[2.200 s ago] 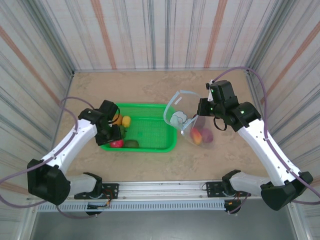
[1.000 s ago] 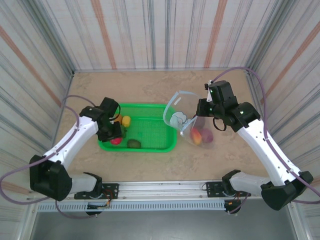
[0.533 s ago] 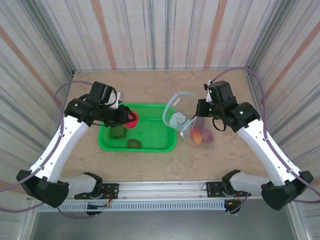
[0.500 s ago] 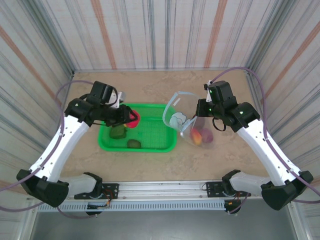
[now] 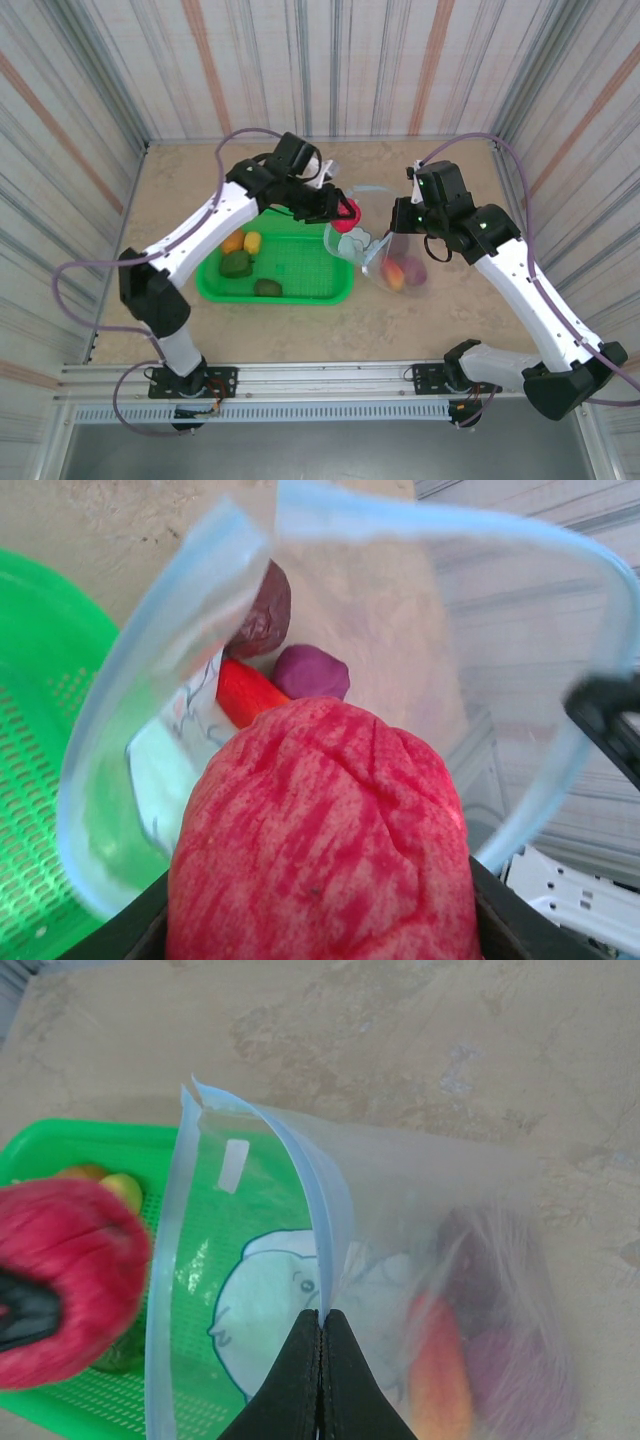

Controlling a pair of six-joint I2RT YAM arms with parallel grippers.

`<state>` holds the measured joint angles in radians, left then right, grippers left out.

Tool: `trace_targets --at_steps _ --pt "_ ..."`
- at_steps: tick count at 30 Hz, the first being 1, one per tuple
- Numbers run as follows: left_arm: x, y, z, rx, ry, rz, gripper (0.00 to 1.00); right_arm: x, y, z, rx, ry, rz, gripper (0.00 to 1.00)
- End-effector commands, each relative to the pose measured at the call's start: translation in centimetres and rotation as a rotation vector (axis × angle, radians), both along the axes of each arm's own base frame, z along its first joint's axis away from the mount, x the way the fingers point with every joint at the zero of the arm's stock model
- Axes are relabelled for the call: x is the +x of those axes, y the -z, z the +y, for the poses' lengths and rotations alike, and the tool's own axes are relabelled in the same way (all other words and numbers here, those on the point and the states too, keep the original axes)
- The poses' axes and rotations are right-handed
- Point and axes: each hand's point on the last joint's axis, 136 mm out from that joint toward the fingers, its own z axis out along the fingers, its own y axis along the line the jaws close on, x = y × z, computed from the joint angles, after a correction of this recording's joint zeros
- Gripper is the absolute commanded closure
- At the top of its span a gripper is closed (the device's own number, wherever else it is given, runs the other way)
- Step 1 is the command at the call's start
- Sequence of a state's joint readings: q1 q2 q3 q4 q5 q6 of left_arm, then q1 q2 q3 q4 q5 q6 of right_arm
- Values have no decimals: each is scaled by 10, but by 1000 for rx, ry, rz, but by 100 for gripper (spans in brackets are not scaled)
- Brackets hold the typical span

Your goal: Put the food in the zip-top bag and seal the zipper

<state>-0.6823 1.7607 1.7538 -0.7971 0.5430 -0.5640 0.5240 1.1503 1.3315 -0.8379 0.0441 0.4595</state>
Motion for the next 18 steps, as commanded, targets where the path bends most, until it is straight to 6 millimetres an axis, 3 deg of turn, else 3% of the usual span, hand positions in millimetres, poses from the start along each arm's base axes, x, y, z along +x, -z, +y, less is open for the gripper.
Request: trace_targets --at_steps 1,6,13,18 --pt "4 8 -30 -23 38 31 69 -3 -17 3 29 -16 -35 100" --pt "17 36 -57 -3 14 53 71 -2 -14 5 29 -18 -25 100" --pt "16 60 -81 28 -18 73 70 0 -12 5 32 -9 -26 100" --pt "12 61 -90 24 -17 76 44 0 -9 3 26 -3 -23 100"
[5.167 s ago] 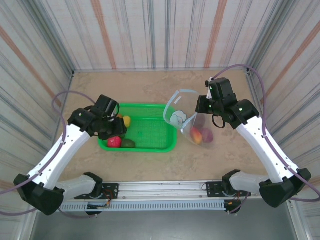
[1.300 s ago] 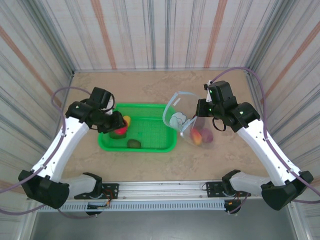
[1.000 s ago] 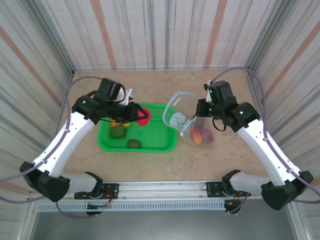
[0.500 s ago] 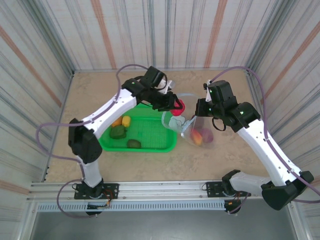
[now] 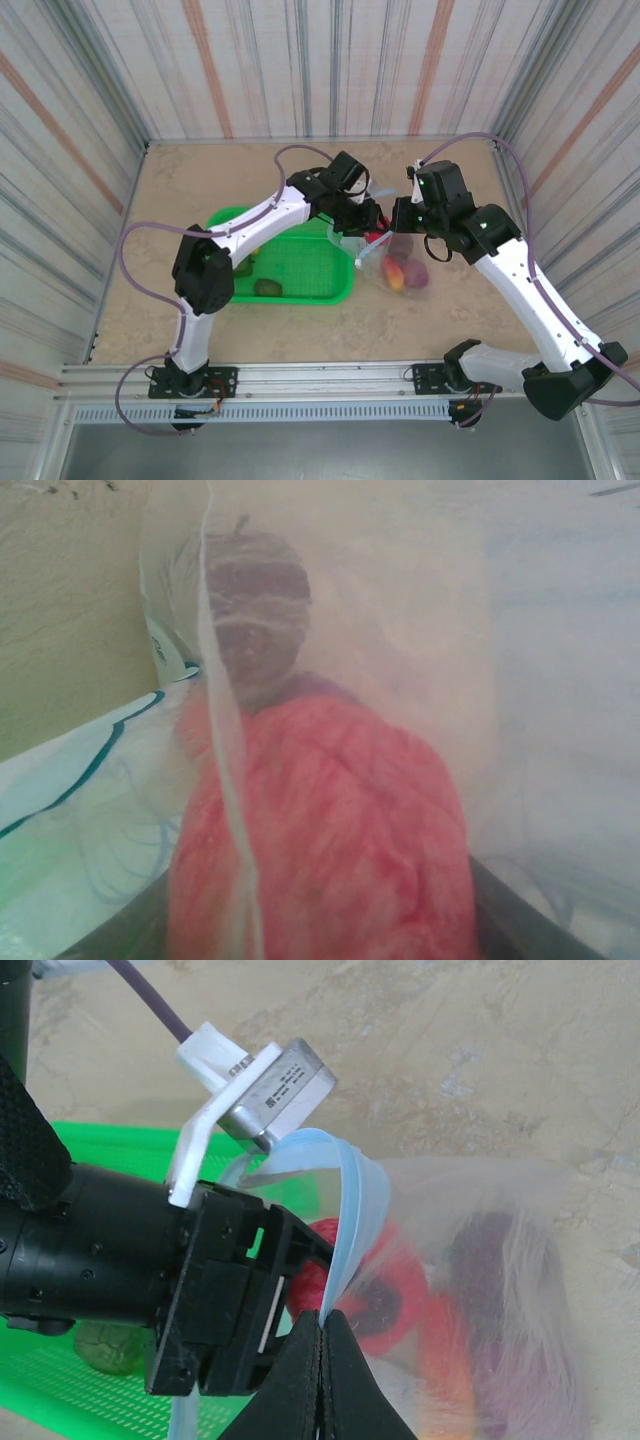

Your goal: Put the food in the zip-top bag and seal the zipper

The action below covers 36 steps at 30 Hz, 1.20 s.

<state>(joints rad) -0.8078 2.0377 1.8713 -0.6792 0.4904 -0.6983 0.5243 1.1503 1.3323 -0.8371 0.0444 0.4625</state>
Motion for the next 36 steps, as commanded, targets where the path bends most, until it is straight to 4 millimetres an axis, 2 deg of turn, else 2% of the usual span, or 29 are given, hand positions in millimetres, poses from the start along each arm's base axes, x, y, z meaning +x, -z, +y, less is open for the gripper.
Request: trace_targets --at_steps 1,7,12,16,21,23,25,29,33,36 --pt "4 -13 -10 -27 -18 -29 42 0 -8 3 24 -4 -23 100" --pt "3 -18 -7 -24 -19 -46 35 0 -7 3 20 -2 -23 100" --pt "1 -21 -5 -27 -16 -50 33 -1 -4 2 18 0 -18 100" --pt "0 -26 -3 -31 -10 -63 27 -1 -3 1 17 2 -16 100" --pt "1 -28 3 -19 -20 -73 29 -1 -5 0 16 5 -20 100" --pt "-1 -29 5 -20 -21 -76 36 -1 -5 0 14 6 -19 100" --pt "-1 -31 7 -17 -20 -80 37 -1 -4 -1 8 8 -18 100" --pt "-1 -38 13 -6 -28 -105 28 -1 -5 -2 7 9 -22 100" --pt "-3 -37 11 -17 -15 -89 22 0 -5 -2 10 10 -20 100" --pt "-3 -36 12 -7 -17 -94 22 0 -6 -2 10 10 -21 100"
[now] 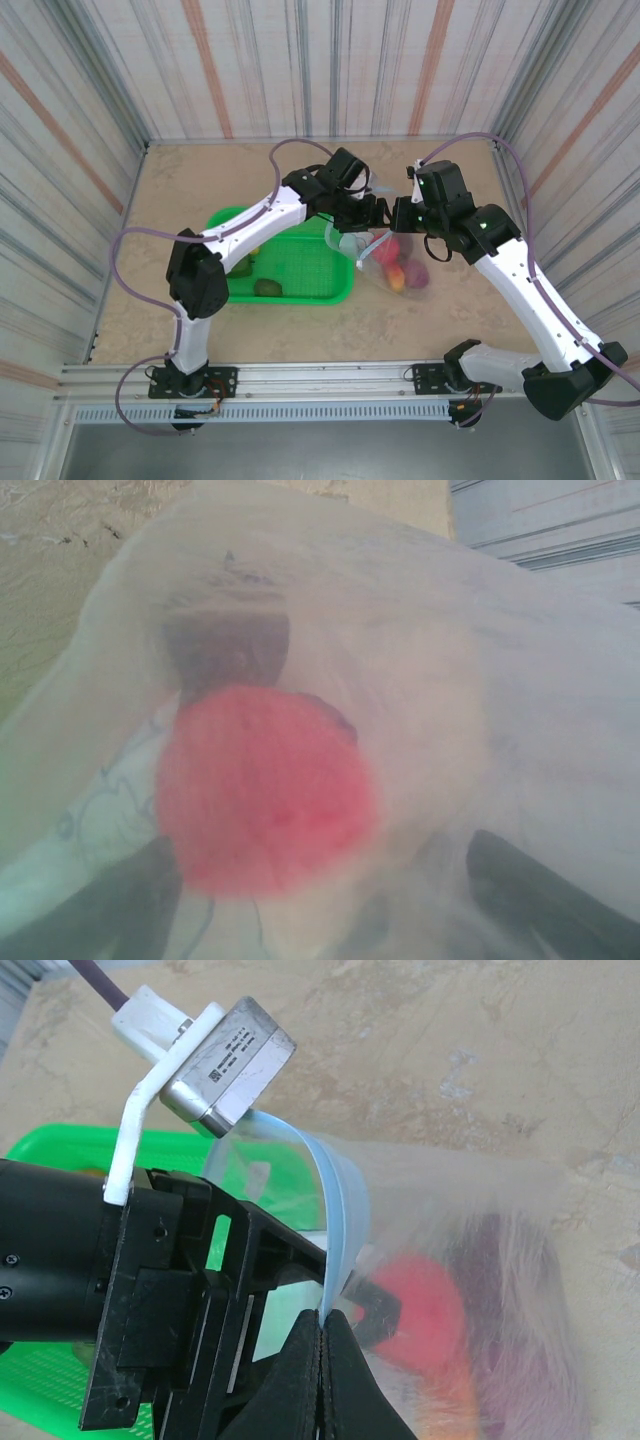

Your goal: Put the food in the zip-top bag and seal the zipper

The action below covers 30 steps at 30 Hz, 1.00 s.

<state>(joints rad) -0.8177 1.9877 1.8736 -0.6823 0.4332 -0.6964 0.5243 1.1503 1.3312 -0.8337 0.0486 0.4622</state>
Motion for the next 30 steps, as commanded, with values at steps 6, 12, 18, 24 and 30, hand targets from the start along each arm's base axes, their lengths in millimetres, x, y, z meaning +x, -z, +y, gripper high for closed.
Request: trace_targets --at_steps 6,12,18,24,30 --pt "-2 -23 16 10 -10 -63 54 0 -6 -3 8 7 -19 100" --pt "-3 -24 17 -2 -1 -60 88 1 -7 -2 11 7 -18 100" --pt "-12 -45 33 -7 -6 -109 86 0 -9 -8 -4 23 -27 100" --pt "-35 -76 78 -38 -19 -193 65 -1 -11 -13 -15 31 -32 100" --pt "-54 -80 165 145 -186 -319 26 -1 -12 -17 -24 40 -41 100"
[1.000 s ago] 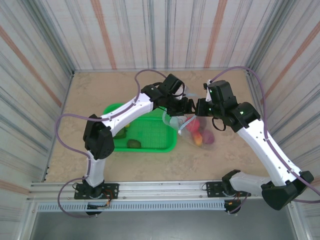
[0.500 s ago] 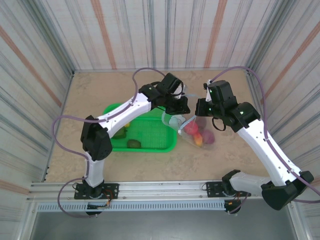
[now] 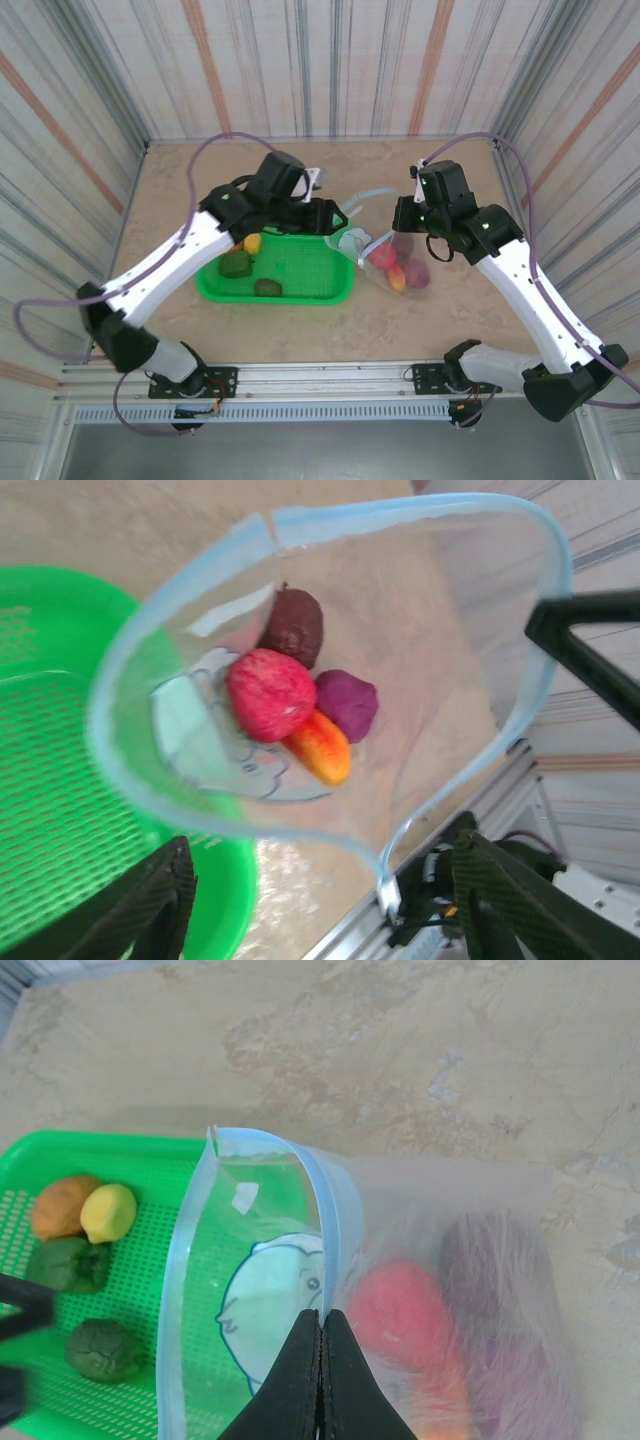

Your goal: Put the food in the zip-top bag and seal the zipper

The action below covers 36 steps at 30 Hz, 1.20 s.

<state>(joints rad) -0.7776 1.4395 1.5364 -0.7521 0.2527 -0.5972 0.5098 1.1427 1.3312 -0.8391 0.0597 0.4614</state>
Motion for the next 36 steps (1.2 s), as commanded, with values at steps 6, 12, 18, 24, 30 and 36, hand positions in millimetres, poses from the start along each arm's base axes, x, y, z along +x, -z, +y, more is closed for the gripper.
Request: trace_targets --at_steps 6,12,18,24,30,36 --pt "-31 56 116 263 -293 92 7 -3 -2 -12 -37 19 -28 100" --pt "-55 116 146 489 -270 216 3 -2 -2 -10 -33 14 -30 100" --pt "-49 147 153 599 -269 242 3 -3 1 -7 -24 5 -23 100" --pt "-26 187 143 555 -305 342 5 -2 5 -7 -12 7 -21 100" --pt "-22 217 128 547 -278 411 8 -2 2 -8 -21 4 -24 100" --pt "-38 244 135 587 -277 492 11 -3 1 -9 -13 3 -30 100"
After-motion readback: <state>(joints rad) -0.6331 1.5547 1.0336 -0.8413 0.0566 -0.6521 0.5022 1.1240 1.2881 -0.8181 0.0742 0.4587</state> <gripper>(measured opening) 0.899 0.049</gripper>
